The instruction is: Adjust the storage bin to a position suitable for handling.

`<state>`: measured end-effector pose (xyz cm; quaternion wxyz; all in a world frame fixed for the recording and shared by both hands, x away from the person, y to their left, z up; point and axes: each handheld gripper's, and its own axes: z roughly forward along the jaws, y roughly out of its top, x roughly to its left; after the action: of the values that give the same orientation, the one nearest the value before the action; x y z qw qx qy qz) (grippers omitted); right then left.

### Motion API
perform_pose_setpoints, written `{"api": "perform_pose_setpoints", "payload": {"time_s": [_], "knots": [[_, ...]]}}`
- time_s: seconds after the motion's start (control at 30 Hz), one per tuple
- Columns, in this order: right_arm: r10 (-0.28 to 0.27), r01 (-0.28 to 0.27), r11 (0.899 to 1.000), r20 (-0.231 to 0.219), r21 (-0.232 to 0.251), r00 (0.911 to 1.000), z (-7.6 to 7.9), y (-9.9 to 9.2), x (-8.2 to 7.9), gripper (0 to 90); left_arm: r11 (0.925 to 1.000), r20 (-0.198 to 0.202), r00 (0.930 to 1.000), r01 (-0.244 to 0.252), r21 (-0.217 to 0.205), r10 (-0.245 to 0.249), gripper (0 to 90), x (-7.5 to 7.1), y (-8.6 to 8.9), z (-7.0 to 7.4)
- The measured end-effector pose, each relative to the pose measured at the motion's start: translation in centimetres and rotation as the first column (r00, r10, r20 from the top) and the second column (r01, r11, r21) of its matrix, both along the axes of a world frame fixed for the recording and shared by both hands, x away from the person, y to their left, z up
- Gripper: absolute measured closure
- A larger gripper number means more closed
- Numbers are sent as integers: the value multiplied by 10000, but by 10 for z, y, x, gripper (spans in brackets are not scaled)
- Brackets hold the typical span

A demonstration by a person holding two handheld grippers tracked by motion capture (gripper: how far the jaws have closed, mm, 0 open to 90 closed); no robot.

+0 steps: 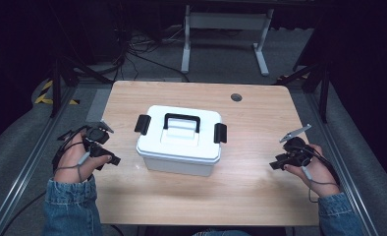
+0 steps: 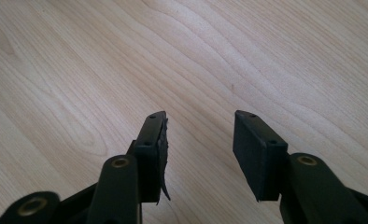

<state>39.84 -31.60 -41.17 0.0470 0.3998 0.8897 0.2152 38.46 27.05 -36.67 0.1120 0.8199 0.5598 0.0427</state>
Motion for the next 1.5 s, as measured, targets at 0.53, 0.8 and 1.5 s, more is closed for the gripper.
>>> {"api": "perform_pose_setpoints", "payload": {"time_s": [0.53, 0.8, 1.5], "knots": [[518, -526, 9983, 355, 241, 9980, 10, 12, -7, 552, 9998, 140, 9998, 160, -136, -159, 186, 3, 4, 10], [1271, -1283, 9914, 411, 258, 9910, 34, 30, -4, 546, 9983, 134, 9986, 515, -289, -511, 187, 2, 4, 12], [2300, -2373, 9677, 871, 852, 9693, 105, 84, 25, 555, 9961, 44, 9963, 854, -199, -854, 186, -3, 3, 10]]}}
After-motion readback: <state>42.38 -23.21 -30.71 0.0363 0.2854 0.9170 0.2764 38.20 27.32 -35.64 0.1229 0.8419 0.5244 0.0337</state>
